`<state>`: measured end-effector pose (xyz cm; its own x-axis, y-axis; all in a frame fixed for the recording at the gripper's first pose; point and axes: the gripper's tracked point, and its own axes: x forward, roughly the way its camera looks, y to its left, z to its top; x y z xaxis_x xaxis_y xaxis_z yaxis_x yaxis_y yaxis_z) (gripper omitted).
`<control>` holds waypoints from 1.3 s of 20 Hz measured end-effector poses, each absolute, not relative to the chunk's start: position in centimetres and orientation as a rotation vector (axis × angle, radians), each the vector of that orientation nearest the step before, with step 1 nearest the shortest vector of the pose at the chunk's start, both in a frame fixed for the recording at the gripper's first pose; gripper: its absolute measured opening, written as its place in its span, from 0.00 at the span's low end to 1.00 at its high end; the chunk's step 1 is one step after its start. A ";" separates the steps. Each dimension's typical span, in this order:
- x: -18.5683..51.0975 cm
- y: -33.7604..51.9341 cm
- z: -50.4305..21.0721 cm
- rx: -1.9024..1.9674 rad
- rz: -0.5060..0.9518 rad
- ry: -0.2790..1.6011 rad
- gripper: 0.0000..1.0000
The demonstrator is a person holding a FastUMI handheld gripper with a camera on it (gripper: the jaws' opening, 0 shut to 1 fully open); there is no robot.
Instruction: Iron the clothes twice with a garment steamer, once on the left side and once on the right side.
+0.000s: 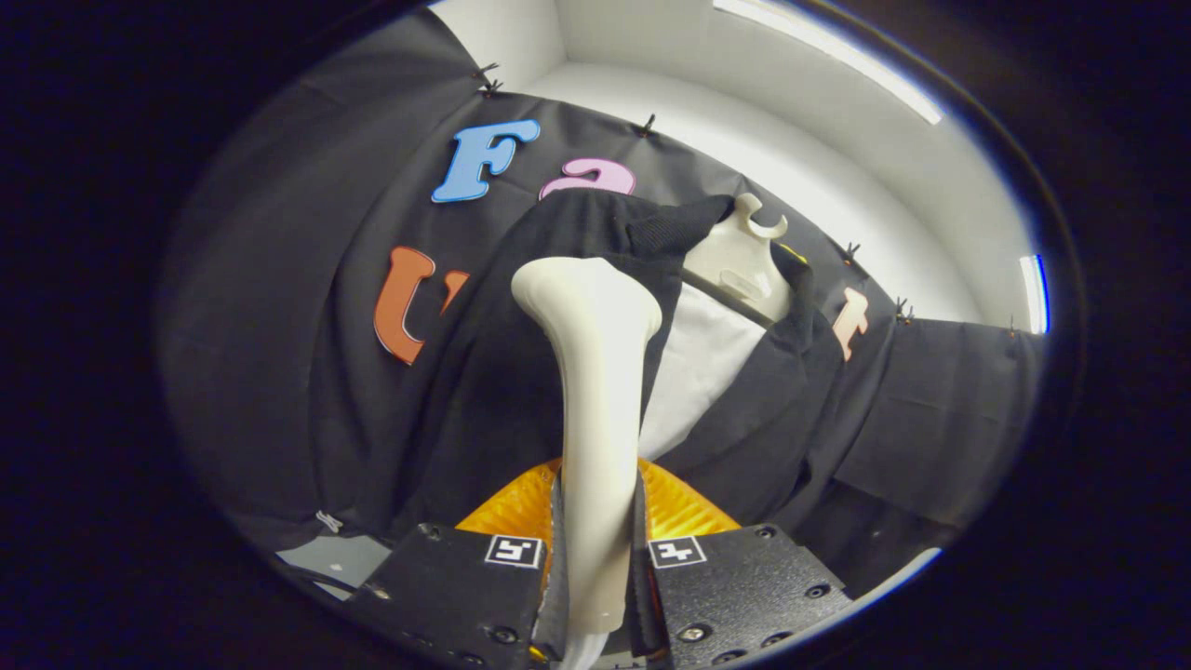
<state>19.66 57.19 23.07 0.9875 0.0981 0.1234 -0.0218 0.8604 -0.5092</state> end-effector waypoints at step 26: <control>19.5 53.8 8.7 -0.641 0.035 -0.006 0.28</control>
